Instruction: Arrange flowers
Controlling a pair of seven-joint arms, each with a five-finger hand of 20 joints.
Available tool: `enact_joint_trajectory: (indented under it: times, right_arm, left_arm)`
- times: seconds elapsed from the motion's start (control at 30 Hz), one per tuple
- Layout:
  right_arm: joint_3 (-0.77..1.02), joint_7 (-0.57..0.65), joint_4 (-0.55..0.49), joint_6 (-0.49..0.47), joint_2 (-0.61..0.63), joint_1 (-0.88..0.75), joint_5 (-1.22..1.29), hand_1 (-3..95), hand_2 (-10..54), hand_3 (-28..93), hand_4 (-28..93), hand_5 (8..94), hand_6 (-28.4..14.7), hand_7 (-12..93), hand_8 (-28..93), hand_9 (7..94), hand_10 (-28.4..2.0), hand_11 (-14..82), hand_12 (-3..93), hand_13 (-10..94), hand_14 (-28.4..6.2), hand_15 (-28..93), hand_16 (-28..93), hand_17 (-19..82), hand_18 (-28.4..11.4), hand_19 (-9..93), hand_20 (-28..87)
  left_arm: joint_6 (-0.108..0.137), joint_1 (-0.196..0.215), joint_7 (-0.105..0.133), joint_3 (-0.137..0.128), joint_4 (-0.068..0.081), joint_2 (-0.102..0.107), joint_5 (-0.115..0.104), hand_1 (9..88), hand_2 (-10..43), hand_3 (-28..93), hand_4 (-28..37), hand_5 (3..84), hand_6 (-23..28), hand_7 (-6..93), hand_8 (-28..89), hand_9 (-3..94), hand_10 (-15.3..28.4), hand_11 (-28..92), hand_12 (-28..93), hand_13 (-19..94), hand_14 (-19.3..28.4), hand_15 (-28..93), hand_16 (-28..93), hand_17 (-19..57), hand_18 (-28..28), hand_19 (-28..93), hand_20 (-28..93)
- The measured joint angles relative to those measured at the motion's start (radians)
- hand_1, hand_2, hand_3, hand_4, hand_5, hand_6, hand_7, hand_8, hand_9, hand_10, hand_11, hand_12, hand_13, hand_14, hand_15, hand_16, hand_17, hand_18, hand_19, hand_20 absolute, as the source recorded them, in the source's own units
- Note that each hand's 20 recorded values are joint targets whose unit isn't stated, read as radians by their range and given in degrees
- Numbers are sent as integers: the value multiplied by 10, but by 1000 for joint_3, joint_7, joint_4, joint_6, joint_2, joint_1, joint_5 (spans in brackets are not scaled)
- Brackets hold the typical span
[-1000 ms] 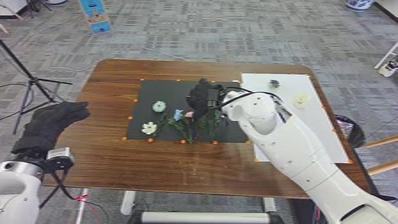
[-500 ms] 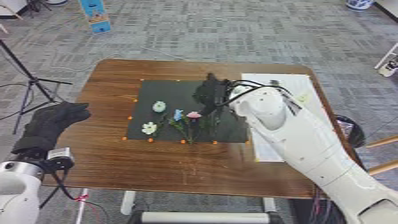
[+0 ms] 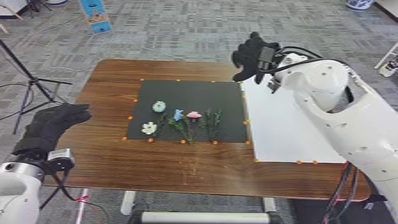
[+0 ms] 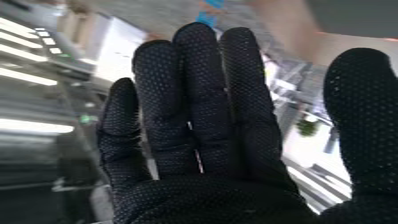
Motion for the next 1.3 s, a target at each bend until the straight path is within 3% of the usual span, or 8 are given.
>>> enact_joint_trajectory:
  times: [0.23, 0.37, 0.47, 0.57, 0.67, 0.73, 0.93, 1.3]
  right_arm:
    - [197, 82, -31, 24, 116, -173, 15, 58, -95, 638, -208, 611, -40, 178, -58, 672, -168, 241, 271, 563, -190, 544, 357, 187, -265, 626, 622]
    - [301, 128, -4, 26, 132, -265, 37, 32, -95, 631, -213, 635, -43, 182, -51, 680, -172, 242, 272, 572, -198, 554, 361, 191, -273, 633, 629]
    - [324, 142, 59, 62, 129, -296, 15, 32, -95, 632, -215, 643, -39, 197, -46, 689, -172, 253, 276, 578, -198, 571, 367, 197, -273, 645, 637]
    - [332, 117, 156, 162, 113, -305, -86, 4, -93, 629, -223, 661, -34, 214, -51, 702, -173, 264, 281, 586, -197, 585, 374, 205, -277, 658, 648]
    - [361, 95, 231, 197, 78, -309, -155, -22, -52, 595, -221, 714, -34, 214, -51, 750, -177, 267, 279, 605, -200, 592, 380, 220, -281, 674, 657]
    - [370, 118, 241, 150, 60, -310, -130, -22, -36, 587, -218, 754, -31, 225, -47, 782, -178, 277, 281, 625, -200, 599, 383, 230, -283, 686, 663]
    - [388, 299, 235, -146, 16, -294, 31, -7, -12, 572, -210, 785, -32, 230, -45, 809, -179, 284, 283, 648, -200, 612, 390, 248, -284, 706, 673]
    - [405, 347, 274, -187, -17, -266, 17, 47, 35, 565, -189, 808, -29, 232, -45, 830, -175, 291, 285, 667, -199, 617, 396, 261, -284, 720, 679]
  left_arm:
    - [-2, 23, -1, -18, -4, -1, 0, 245, 84, 709, -280, 552, 31, 183, -68, 543, 132, 249, 190, 416, 164, 253, 42, 63, 125, 94, 208]
    - [-2, 34, -3, -23, -8, -3, 0, 246, 84, 709, -278, 553, 32, 183, -68, 542, 132, 250, 190, 416, 165, 255, 42, 63, 125, 94, 208]
    - [-2, 37, -3, -22, -9, -6, 0, 246, 84, 709, -278, 553, 32, 184, -67, 542, 132, 250, 189, 416, 165, 255, 42, 63, 125, 94, 207]
    - [-2, 37, -3, -16, -9, -7, 0, 247, 85, 708, -278, 552, 31, 184, -68, 542, 130, 251, 189, 415, 165, 254, 41, 63, 125, 94, 208]
    - [-2, 36, -2, -9, -9, -8, 0, 248, 86, 707, -278, 552, 32, 184, -68, 542, 131, 251, 189, 415, 164, 255, 41, 63, 125, 94, 207]
    - [-2, 36, -2, -5, -9, -9, 0, 248, 86, 707, -278, 552, 32, 184, -68, 541, 131, 251, 189, 416, 164, 255, 41, 63, 125, 94, 207]
    - [-2, 36, 0, -4, -10, -13, 0, 247, 86, 708, -277, 551, 32, 183, -68, 541, 131, 252, 188, 415, 164, 256, 40, 63, 125, 94, 207]
    - [-1, 36, 0, 0, -14, -27, 0, 248, 87, 708, -278, 551, 32, 183, -68, 540, 131, 251, 186, 414, 164, 254, 40, 63, 125, 94, 207]
